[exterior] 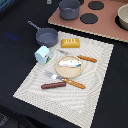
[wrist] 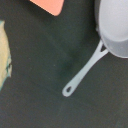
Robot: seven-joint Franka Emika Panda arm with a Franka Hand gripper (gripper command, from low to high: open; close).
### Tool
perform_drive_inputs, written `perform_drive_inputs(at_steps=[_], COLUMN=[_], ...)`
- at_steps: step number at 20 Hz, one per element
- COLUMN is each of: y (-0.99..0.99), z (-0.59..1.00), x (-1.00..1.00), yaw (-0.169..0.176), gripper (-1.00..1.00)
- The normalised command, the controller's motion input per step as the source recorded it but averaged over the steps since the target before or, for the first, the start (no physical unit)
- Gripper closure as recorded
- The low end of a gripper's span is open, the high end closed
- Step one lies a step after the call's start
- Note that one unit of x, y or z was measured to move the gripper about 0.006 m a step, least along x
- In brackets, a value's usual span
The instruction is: Interact with the objects in diverse but meaningful ways.
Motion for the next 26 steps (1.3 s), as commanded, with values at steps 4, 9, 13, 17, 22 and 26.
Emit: perform_drive_inputs(at_steps=[4, 9, 13, 17, 22, 26], y=[0.15, 0.24, 0.36, 0.46, 0.44, 0.43], z=[-0.17, -0.10, 0.00, 0.13, 0.21, 0.22], x=[-0.19, -0.11, -0.08, 0.00, 0.05, 0.37], yaw=[-0.161, -0.141, -0.157, -0.110, -0.086, -0.108], gripper=[-1.00, -1.00, -1.00, -1.00, -1.00, -1.00])
